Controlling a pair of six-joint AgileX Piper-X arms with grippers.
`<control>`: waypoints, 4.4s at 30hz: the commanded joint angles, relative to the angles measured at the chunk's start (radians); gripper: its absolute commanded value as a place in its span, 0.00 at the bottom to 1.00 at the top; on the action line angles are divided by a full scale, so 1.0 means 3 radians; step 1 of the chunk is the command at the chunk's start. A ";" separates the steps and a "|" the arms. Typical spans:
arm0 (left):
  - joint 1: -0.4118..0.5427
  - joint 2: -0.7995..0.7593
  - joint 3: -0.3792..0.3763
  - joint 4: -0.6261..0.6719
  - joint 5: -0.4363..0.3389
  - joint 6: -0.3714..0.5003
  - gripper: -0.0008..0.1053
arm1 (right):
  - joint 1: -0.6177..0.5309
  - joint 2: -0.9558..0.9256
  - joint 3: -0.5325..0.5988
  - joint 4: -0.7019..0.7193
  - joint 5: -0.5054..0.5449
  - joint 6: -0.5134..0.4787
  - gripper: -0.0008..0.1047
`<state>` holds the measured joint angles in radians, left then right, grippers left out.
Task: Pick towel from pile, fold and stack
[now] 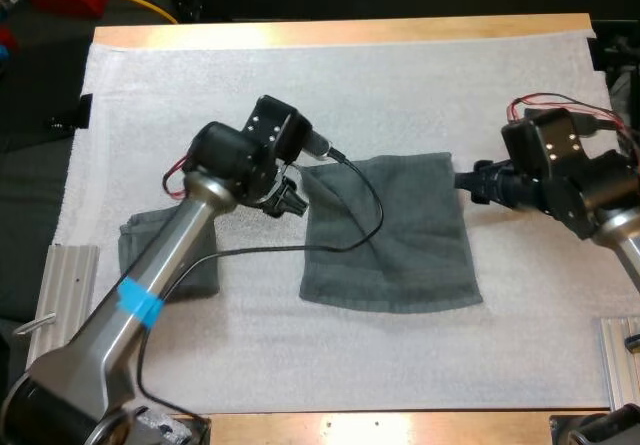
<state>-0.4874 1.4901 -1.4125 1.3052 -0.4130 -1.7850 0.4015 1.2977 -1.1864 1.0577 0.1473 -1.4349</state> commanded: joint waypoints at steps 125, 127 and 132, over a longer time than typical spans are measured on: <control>-0.0003 -0.1854 0.2200 -0.1349 0.2988 -0.0791 0.68 | -0.0003 -0.0059 0.2299 -0.1840 -0.1403 0.1717 0.01; -0.0003 -0.1717 0.2199 -0.1438 0.2988 -0.0791 0.68 | -0.0003 -0.0059 0.2299 -0.1840 -0.1403 0.1709 0.01; 0.0206 -0.1302 0.2199 -0.1561 0.2988 -0.0760 0.68 | -0.0003 -0.0059 0.2299 -0.1840 -0.1455 0.1704 0.01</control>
<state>-0.4336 1.0946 -0.7528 0.8497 0.4844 -2.0174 0.4015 1.2763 -0.4943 0.4985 -0.2724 -0.9109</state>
